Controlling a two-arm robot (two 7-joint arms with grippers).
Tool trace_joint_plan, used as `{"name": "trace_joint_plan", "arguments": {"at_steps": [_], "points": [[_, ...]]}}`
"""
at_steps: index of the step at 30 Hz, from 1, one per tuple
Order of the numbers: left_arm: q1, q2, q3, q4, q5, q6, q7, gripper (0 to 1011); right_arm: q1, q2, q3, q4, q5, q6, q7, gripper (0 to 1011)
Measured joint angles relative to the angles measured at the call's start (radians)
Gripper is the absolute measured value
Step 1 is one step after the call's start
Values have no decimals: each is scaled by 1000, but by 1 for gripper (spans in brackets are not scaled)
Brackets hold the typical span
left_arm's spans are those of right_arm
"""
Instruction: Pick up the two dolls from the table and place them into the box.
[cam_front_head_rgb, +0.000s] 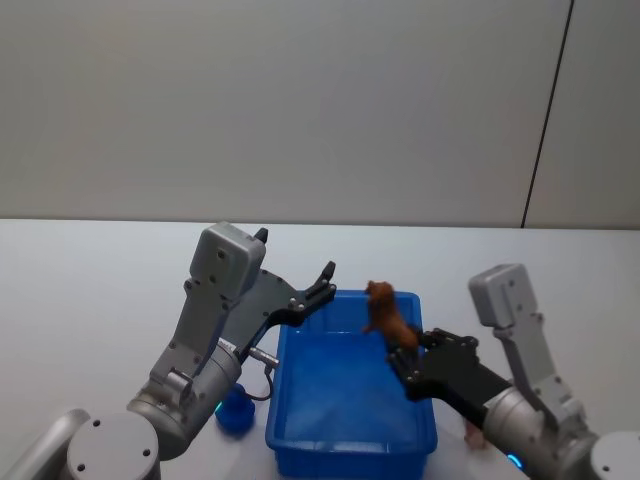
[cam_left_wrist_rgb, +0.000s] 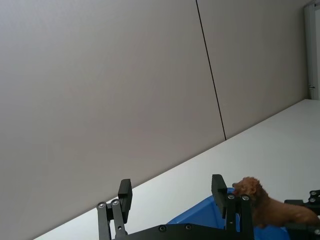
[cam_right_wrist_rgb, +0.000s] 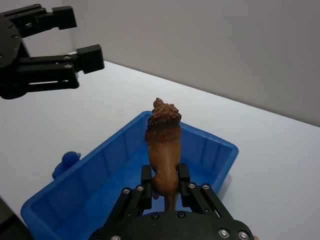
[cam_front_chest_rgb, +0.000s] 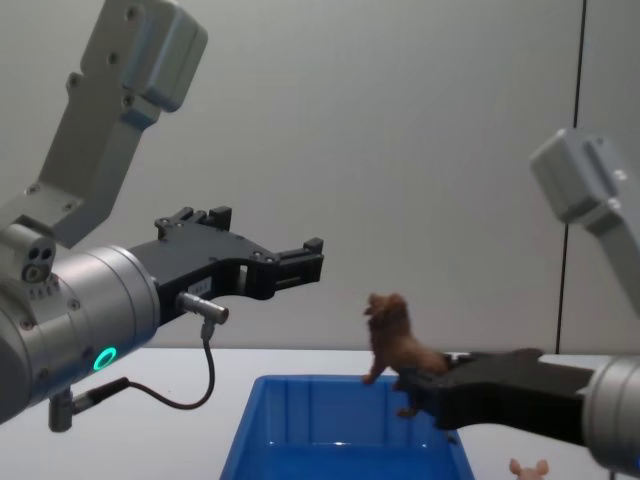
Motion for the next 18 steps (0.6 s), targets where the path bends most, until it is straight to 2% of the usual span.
{"name": "trace_joint_plan", "arguments": {"at_steps": [5,6,8,9,12,13,18], "points": [[0,0,0,0,0,0,0,1001,20,-18,-14,26,-13,8,23,387],[0,0,0,0,0,0,0,1001,21,-20,-15,28,-15,9,25,449],[0,0,0,0,0,0,0,1001,24,-23,-17,32,-17,11,27,491],[0,0,0,0,0,0,0,1001,27,-26,-20,36,-18,13,28,548],[0,0,0,0,0,0,0,1001,29,-28,-22,38,-19,14,28,605],[0,0,0,0,0,0,0,1001,29,-29,-23,39,-20,15,26,664],[0,0,0,0,0,0,0,1001,21,-28,-24,32,-20,16,1,827]]}}
